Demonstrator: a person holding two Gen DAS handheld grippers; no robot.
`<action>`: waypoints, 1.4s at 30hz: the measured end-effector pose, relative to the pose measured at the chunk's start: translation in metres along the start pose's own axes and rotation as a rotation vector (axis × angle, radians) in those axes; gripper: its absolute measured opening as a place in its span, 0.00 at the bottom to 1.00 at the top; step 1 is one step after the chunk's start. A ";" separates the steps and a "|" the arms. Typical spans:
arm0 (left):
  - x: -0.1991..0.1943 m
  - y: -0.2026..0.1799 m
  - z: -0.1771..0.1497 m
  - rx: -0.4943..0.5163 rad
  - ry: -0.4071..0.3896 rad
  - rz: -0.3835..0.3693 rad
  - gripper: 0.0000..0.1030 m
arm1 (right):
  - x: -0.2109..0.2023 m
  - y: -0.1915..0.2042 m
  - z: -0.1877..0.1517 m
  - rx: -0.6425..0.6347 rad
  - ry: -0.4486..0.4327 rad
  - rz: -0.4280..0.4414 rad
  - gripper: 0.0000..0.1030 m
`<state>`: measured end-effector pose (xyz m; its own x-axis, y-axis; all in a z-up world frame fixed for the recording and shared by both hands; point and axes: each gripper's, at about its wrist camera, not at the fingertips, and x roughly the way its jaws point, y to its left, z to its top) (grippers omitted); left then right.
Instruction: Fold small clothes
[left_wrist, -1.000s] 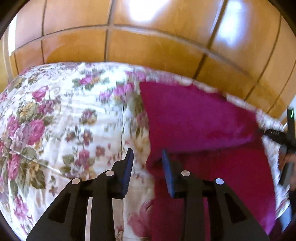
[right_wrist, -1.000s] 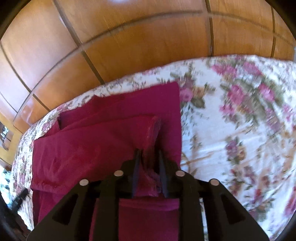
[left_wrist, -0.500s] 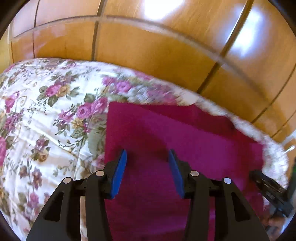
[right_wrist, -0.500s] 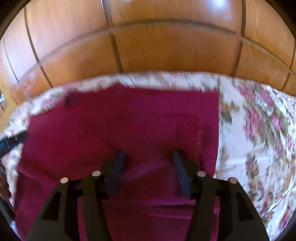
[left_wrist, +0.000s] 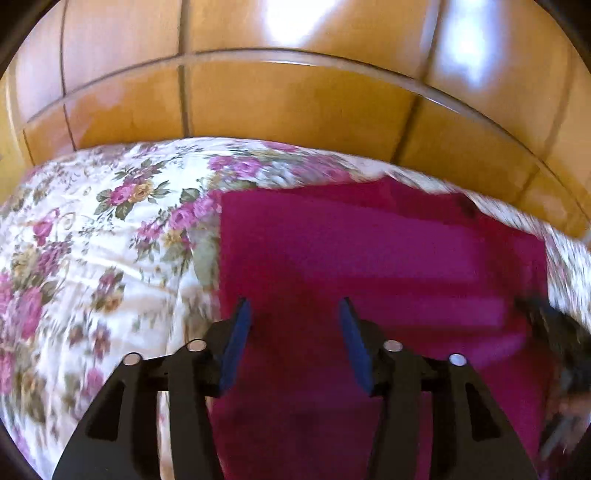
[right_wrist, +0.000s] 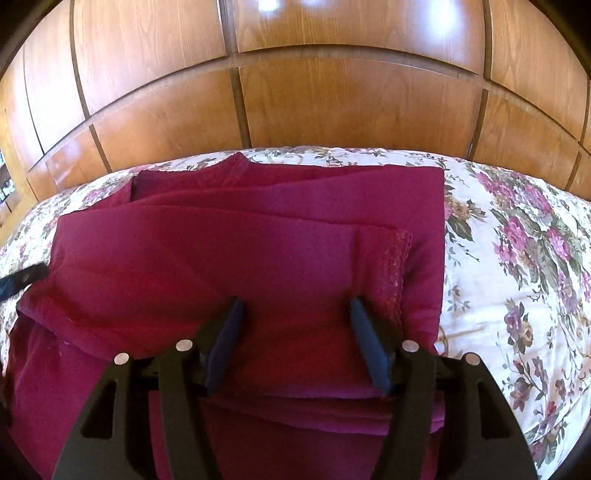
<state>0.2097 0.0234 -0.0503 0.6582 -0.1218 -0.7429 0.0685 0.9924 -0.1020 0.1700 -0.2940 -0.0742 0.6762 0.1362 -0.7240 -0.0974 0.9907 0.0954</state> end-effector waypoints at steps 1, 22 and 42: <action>0.000 -0.006 -0.007 0.031 0.010 0.021 0.51 | 0.000 0.000 0.000 0.001 0.000 0.001 0.60; -0.097 -0.018 -0.066 0.009 -0.075 -0.023 0.51 | -0.059 0.013 -0.035 0.024 0.075 0.015 0.89; -0.117 0.005 -0.126 -0.040 -0.014 0.005 0.51 | -0.132 -0.029 -0.126 0.125 0.183 0.018 0.91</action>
<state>0.0383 0.0404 -0.0476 0.6688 -0.1161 -0.7343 0.0352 0.9916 -0.1247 -0.0087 -0.3415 -0.0673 0.5305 0.1615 -0.8321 -0.0089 0.9827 0.1851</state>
